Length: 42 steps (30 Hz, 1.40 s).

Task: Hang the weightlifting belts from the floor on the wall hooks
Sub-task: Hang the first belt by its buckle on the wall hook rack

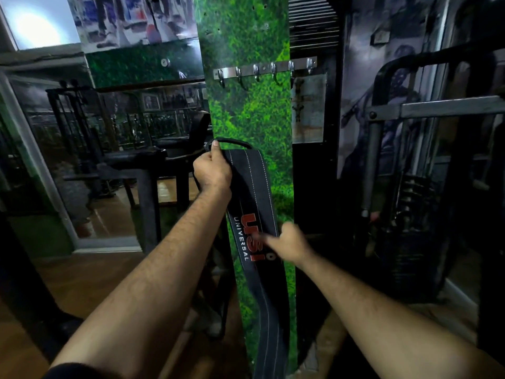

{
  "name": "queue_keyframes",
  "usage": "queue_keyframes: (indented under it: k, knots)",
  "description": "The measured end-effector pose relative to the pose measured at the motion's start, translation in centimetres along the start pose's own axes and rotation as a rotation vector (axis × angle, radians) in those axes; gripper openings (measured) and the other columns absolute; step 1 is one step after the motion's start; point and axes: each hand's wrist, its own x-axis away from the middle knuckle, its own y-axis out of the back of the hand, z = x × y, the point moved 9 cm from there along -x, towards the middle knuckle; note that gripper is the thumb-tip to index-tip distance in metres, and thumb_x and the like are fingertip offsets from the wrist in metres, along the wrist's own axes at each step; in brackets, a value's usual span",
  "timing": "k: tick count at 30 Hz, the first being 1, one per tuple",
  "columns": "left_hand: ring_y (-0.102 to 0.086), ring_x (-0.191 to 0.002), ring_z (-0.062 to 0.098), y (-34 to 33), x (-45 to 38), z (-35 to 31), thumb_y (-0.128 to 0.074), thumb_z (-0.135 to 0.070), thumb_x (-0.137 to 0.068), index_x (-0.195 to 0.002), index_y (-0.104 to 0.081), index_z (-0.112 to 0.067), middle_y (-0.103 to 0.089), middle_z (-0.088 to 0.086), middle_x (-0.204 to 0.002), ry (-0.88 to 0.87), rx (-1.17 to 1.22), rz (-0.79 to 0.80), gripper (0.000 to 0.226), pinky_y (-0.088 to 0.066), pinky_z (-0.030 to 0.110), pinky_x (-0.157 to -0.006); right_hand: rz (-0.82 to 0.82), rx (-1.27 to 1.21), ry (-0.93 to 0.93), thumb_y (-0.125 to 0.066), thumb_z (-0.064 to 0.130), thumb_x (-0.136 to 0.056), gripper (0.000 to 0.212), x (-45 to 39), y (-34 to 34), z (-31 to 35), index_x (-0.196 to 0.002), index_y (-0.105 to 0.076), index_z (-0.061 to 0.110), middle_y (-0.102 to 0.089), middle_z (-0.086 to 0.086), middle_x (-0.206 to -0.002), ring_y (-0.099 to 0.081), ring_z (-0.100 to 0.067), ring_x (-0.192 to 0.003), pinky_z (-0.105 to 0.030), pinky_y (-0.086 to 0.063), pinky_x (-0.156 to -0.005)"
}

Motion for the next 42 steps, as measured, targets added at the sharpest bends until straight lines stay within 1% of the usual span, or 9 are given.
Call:
queue_keyframes:
  k: [4,10,17,19,21,27,34,38,42]
  knots:
    - [-0.037,-0.05,0.009,-0.2,0.0,0.9,-0.054,-0.04,-0.098,-0.053,-0.044,-0.014,-0.044,-0.003,-0.055,0.076,-0.014,0.02,0.054,-0.034,0.028,-0.057,-0.163,-0.286,0.239,-0.078,0.043,-0.083,0.049,-2.1,3.8,9.2,-0.055,-0.048,0.015,-0.049,0.012,-0.047,-0.04,-0.002,-0.046,-0.024,-0.035,-0.049]
    - [-0.04,-0.057,0.013,-0.2,0.2,2.2,-0.057,-0.04,-0.096,-0.053,-0.041,-0.017,-0.046,-0.001,-0.061,0.137,0.082,0.046,0.052,-0.035,0.029,-0.057,-0.212,-0.338,0.279,-0.077,0.056,-0.075,0.064,-3.3,3.3,10.0,-0.058,-0.042,0.006,-0.039,-0.004,-0.055,-0.033,-0.015,-0.051,-0.031,-0.025,-0.047]
    - [-0.028,-0.054,0.009,0.6,0.2,3.7,-0.054,-0.039,-0.098,-0.057,-0.036,-0.02,-0.033,-0.004,-0.059,0.109,0.064,0.051,0.049,-0.027,0.025,-0.043,0.136,-0.077,-0.187,-0.075,0.053,-0.081,0.052,1.0,-4.7,-4.6,-0.063,-0.047,0.013,-0.042,0.002,-0.056,-0.038,-0.007,-0.045,-0.019,-0.029,-0.041]
    - [-0.027,-0.054,0.009,1.2,-0.4,4.0,-0.054,-0.038,-0.098,-0.057,-0.035,-0.02,-0.032,-0.003,-0.059,0.1,0.066,0.033,0.049,-0.026,0.026,-0.044,0.165,-0.076,-0.236,-0.075,0.071,-0.069,0.076,0.3,-4.5,-5.1,-0.097,-0.064,0.001,-0.067,-0.003,-0.084,-0.061,-0.011,-0.07,-0.019,-0.044,-0.057]
    - [-0.026,-0.054,0.009,1.6,-1.0,3.9,-0.055,-0.037,-0.098,-0.055,-0.032,-0.022,-0.031,-0.004,-0.058,0.109,0.092,0.04,0.051,-0.025,0.026,-0.045,0.157,-0.181,-0.241,-0.07,0.081,-0.065,0.111,-0.4,-4.0,-3.7,-0.139,-0.048,0.002,-0.058,-0.008,-0.137,-0.059,-0.019,-0.121,-0.033,-0.049,-0.097]
    - [-0.032,-0.053,0.008,2.1,-1.3,6.5,-0.057,-0.037,-0.097,-0.056,-0.037,-0.02,-0.036,-0.005,-0.058,0.174,0.127,0.081,0.048,-0.029,0.024,-0.045,0.036,-0.504,-0.185,-0.051,0.101,-0.05,0.118,-2.9,-2.2,3.4,-0.145,-0.05,0.03,-0.038,-0.002,-0.159,-0.039,-0.019,-0.143,-0.054,-0.027,-0.119]
    - [-0.029,-0.058,0.018,2.5,-0.3,7.2,-0.059,-0.04,-0.093,-0.053,-0.034,-0.023,-0.032,0.005,-0.061,0.024,0.172,0.246,0.05,-0.025,0.031,-0.056,0.167,-0.598,-0.319,-0.037,0.102,-0.06,0.1,-3.8,-4.7,6.9,-0.137,-0.057,0.041,-0.059,0.003,-0.144,-0.051,-0.021,-0.137,-0.055,-0.033,-0.116]
    - [-0.045,-0.072,0.022,3.4,0.6,8.7,-0.063,-0.05,-0.084,-0.08,-0.063,-0.006,-0.053,0.011,-0.076,0.12,0.284,0.328,0.044,-0.036,0.035,-0.064,0.159,-0.731,-0.342,-0.05,0.065,-0.091,0.056,-4.2,-5.8,7.1,-0.098,-0.074,0.015,-0.077,-0.006,-0.088,-0.073,-0.021,-0.079,-0.032,-0.057,-0.08]
    - [-0.05,-0.071,0.018,5.9,0.6,12.8,-0.062,-0.045,-0.088,-0.076,-0.069,-0.01,-0.059,0.009,-0.073,0.263,0.192,0.262,0.038,-0.042,0.032,-0.068,0.051,-0.719,-0.342,-0.062,0.034,-0.09,0.021,-4.1,-7.1,7.0,-0.081,-0.069,0.016,-0.073,-0.007,-0.075,-0.067,-0.024,-0.069,-0.033,-0.053,-0.07]
